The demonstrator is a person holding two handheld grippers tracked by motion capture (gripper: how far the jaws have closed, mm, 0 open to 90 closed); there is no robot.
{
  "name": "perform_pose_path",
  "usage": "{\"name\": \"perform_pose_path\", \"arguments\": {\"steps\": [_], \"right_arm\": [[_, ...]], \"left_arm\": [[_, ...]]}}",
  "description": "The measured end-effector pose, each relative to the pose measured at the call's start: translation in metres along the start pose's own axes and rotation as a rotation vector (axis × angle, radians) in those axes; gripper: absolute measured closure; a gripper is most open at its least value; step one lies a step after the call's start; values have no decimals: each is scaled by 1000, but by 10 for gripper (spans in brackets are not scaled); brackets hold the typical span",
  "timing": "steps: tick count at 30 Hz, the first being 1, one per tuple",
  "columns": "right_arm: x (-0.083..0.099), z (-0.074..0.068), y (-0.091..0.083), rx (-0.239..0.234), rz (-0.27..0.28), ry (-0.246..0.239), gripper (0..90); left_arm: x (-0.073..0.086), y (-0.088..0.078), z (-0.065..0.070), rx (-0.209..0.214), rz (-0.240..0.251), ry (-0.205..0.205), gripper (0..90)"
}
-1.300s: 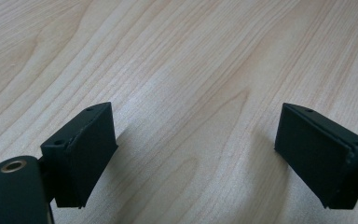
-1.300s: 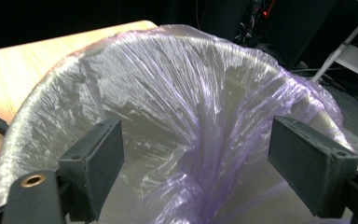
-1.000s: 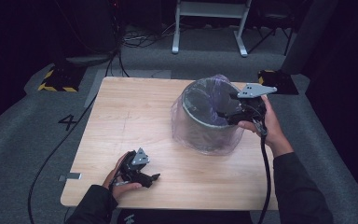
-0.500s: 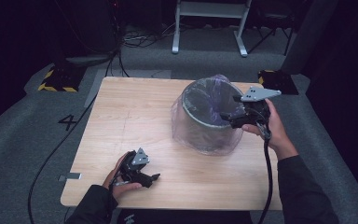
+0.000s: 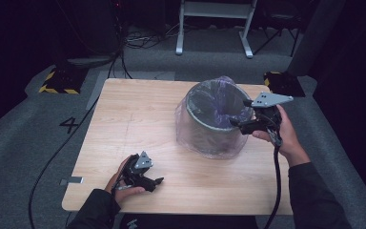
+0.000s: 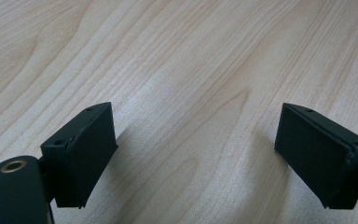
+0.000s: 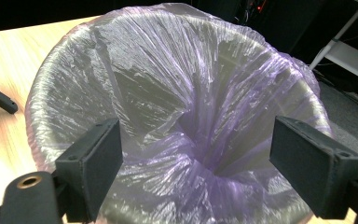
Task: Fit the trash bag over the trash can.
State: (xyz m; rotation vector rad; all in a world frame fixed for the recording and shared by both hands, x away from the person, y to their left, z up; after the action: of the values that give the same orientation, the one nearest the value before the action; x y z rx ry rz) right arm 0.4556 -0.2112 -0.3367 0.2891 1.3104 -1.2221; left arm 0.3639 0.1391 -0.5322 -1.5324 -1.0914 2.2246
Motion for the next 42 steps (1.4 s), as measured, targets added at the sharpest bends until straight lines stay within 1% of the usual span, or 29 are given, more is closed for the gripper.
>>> {"name": "perform_pose_path", "arguments": {"steps": [8, 12, 16, 19, 29, 38, 42], "right_arm": [[5, 2, -6, 3, 3, 2, 167], [8, 1, -10, 8, 5, -10, 168], [9, 1, -14, 10, 13, -5, 170], [10, 1, -18, 17, 22, -8, 167], [14, 1, -32, 14, 40, -10, 167], [22, -2, -39, 22, 25, -41, 166], [27, -2, -41, 26, 18, -44, 166]], "left_arm": [[0, 0, 0, 0, 0, 0, 119], [0, 0, 0, 0, 0, 0, 120], [0, 0, 0, 0, 2, 0, 120], [0, 0, 0, 0, 0, 0, 119], [0, 0, 0, 0, 0, 0, 119], [0, 0, 0, 0, 2, 0, 120], [0, 0, 0, 0, 2, 0, 120]]}}
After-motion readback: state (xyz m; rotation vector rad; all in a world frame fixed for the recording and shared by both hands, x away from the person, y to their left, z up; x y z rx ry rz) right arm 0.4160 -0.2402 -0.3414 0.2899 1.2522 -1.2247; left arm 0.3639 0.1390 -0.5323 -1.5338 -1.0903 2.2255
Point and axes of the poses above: each handheld gripper's, and its own axes: y roughly forward along the jaws, x roughly out of its underside, z roughly to its right, the point moved 4 cm from there along y, roughly forward along the jaws, and after that the axes turned 14 degrees about x, right-handed, at the moved point
